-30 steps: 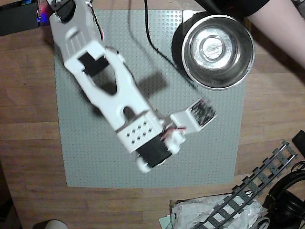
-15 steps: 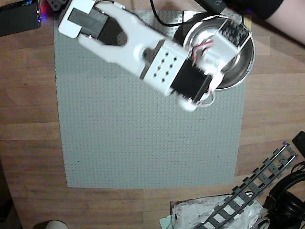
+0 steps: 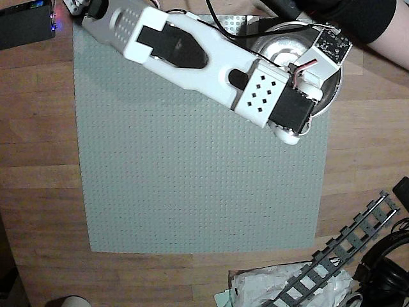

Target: Grasp a lego block and put it in the bin.

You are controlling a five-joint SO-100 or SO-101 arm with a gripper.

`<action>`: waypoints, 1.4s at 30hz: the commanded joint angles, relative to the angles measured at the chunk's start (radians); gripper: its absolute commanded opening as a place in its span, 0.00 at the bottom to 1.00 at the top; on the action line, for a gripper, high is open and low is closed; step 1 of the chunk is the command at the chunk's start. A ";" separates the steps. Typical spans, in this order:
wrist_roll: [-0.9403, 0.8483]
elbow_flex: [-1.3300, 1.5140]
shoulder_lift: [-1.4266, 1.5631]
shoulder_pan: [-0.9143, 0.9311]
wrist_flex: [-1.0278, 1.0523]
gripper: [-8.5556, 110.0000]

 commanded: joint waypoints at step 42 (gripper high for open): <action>0.044 -0.393 -0.259 0.021 0.008 0.26</action>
